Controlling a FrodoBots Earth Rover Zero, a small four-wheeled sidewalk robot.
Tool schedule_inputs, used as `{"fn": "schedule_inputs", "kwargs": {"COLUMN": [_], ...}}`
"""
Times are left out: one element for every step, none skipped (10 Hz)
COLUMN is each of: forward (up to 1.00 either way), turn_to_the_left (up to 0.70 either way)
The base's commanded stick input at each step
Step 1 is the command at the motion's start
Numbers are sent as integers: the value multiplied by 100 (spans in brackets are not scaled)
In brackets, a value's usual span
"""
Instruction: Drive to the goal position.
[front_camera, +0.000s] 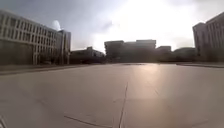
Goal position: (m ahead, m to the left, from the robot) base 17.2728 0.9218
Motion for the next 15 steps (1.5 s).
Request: {"fn": "schedule_inputs", "kwargs": {"forward": [100,100,100,100,100,100,100,100,100,100,100,100,100,100,100], "turn_to_the_left": [-17,-3,3,3,3,3,3,3,3,3,3,3,3,3,3]}}
